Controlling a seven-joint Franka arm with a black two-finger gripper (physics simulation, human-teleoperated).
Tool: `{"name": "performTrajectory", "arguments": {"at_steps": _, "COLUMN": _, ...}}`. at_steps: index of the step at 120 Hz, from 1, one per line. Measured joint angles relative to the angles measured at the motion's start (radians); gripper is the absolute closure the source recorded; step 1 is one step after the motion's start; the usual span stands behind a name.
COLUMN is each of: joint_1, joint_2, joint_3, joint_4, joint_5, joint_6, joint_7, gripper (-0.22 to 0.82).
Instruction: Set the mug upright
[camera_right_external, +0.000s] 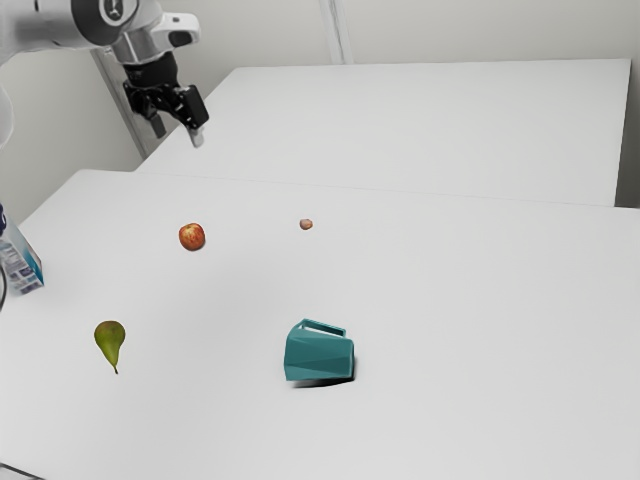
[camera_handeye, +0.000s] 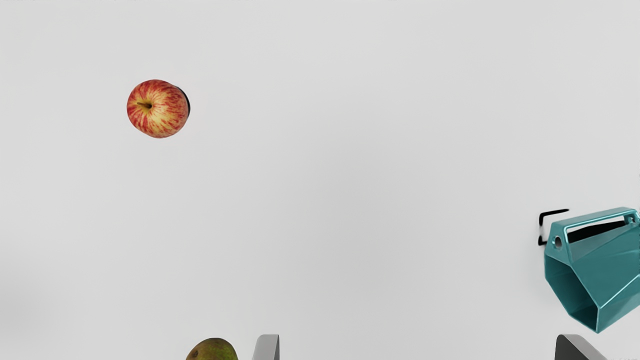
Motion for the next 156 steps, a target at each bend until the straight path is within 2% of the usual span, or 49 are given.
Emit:
{"name": "performTrajectory", "arguments": {"at_steps": 13, "joint_1": 0.0, "joint_2": -0.021, "joint_3": 0.0, "joint_4": -0.04, "joint_5": -0.017, "joint_6": 0.006, "joint_7": 0.014, "gripper": 0.0}}
{"name": "performTrajectory", "arguments": {"at_steps": 35, "joint_1": -0.008, "joint_2": -0.11, "joint_3": 0.044, "joint_4": -0.267, "joint_5": -0.154, "joint_6": 0.018, "joint_7": 0.024, "gripper": 0.0}}
{"name": "performTrajectory", "arguments": {"at_steps": 49, "joint_1": -0.021, "joint_2": -0.119, "joint_3": 0.125, "joint_4": -0.398, "joint_5": -0.315, "joint_6": 0.014, "joint_7": 0.029, "gripper": 0.0}}
{"name": "performTrajectory", "arguments": {"at_steps": 61, "joint_1": -0.087, "joint_2": -0.137, "joint_3": 0.262, "joint_4": -0.531, "joint_5": -0.448, "joint_6": 0.014, "joint_7": 0.033, "gripper": 0.0}}
{"name": "performTrajectory", "arguments": {"at_steps": 70, "joint_1": -0.082, "joint_2": -0.154, "joint_3": 0.299, "joint_4": -0.62, "joint_5": -0.53, "joint_6": 0.017, "joint_7": 0.036, "gripper": 0.0}}
{"name": "performTrajectory", "arguments": {"at_steps": 92, "joint_1": -0.033, "joint_2": -0.136, "joint_3": 0.307, "joint_4": -0.744, "joint_5": -0.678, "joint_6": 0.064, "joint_7": 0.047, "gripper": 0.01}}
{"name": "performTrajectory", "arguments": {"at_steps": 118, "joint_1": -0.179, "joint_2": -0.094, "joint_3": 0.302, "joint_4": -0.831, "joint_5": -0.799, "joint_6": 0.145, "joint_7": 0.106, "gripper": 0.01}}
{"name": "performTrajectory", "arguments": {"at_steps": 156, "joint_1": -0.179, "joint_2": -0.029, "joint_3": 0.291, "joint_4": -0.89, "joint_5": -0.902, "joint_6": 0.245, "joint_7": 0.25, "gripper": 0.01}}
